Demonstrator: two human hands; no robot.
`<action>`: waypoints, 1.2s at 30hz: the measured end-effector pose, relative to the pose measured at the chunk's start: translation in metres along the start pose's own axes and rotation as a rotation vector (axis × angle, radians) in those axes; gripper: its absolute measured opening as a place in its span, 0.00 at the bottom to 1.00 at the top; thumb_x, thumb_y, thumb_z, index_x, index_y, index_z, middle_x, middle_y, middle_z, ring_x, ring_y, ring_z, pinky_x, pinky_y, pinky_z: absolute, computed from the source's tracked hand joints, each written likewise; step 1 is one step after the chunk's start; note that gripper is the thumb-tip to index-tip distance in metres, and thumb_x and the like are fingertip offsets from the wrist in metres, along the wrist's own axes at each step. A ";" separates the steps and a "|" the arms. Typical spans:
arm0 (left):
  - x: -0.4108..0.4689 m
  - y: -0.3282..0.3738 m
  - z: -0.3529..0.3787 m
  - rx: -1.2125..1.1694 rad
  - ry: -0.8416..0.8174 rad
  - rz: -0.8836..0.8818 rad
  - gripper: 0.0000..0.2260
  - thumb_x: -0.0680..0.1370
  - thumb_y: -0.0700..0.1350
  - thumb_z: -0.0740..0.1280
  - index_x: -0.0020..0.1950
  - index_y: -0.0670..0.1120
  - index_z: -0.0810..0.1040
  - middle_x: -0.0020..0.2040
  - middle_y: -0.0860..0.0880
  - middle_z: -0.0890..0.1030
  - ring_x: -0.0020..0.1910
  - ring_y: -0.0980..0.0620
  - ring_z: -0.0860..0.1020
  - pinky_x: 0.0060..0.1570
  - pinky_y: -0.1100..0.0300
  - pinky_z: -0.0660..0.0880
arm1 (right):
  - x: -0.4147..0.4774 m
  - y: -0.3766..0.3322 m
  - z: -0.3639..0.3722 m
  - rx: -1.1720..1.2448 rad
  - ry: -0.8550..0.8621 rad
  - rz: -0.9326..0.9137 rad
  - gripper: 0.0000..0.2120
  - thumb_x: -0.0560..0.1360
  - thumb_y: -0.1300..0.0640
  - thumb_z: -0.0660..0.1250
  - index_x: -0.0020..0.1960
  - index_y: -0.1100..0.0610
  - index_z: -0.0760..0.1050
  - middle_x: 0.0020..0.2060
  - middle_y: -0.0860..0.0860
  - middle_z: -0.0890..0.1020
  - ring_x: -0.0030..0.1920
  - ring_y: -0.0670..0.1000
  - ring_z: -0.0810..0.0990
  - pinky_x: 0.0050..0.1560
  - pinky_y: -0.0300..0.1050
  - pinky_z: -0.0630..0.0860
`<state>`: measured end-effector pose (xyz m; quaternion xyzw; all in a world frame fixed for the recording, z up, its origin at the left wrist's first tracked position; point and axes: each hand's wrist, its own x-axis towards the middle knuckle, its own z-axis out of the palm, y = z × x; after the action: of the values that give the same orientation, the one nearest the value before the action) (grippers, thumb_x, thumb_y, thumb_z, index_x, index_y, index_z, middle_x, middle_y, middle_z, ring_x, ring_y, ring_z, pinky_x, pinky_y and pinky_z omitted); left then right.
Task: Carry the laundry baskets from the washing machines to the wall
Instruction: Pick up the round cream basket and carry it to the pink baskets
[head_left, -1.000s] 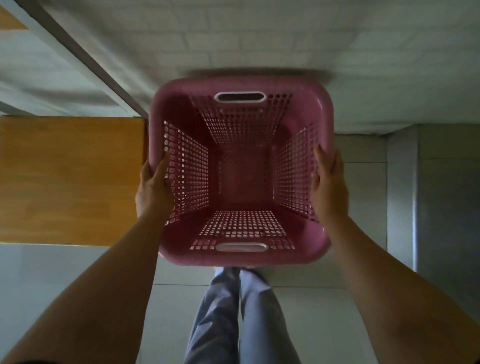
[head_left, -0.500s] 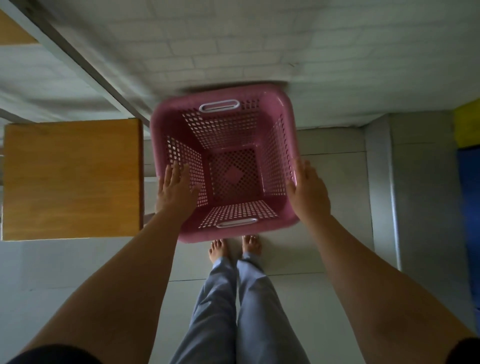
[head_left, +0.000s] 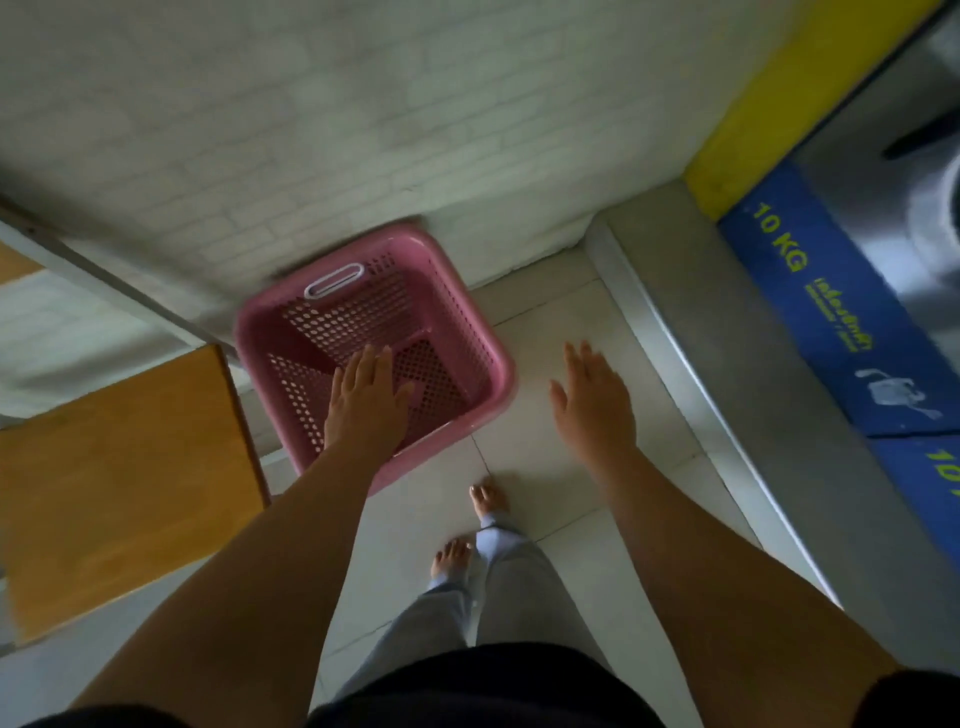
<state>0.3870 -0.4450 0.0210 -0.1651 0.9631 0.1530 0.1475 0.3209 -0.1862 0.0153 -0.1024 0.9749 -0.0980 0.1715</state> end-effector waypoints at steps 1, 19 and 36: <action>-0.004 0.008 -0.001 0.025 0.001 0.056 0.27 0.82 0.54 0.54 0.77 0.41 0.56 0.78 0.40 0.58 0.77 0.41 0.55 0.76 0.46 0.50 | -0.015 0.006 -0.003 0.012 0.015 0.036 0.28 0.81 0.49 0.55 0.78 0.57 0.54 0.77 0.59 0.59 0.76 0.60 0.60 0.74 0.56 0.60; -0.098 0.234 0.040 0.303 -0.083 0.930 0.27 0.81 0.54 0.55 0.76 0.40 0.60 0.74 0.36 0.65 0.73 0.38 0.64 0.74 0.43 0.58 | -0.282 0.130 -0.011 0.263 0.269 0.817 0.27 0.82 0.46 0.51 0.78 0.54 0.53 0.78 0.55 0.57 0.77 0.56 0.57 0.76 0.54 0.57; -0.339 0.463 0.172 0.406 -0.254 1.321 0.25 0.82 0.52 0.56 0.75 0.40 0.61 0.74 0.38 0.65 0.73 0.39 0.63 0.74 0.48 0.56 | -0.550 0.300 0.026 0.435 0.391 1.285 0.27 0.82 0.45 0.49 0.78 0.53 0.52 0.78 0.54 0.57 0.77 0.56 0.57 0.77 0.54 0.56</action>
<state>0.5648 0.1228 0.0918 0.5042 0.8468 0.0458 0.1629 0.7861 0.2257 0.0967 0.5497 0.8136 -0.1864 0.0338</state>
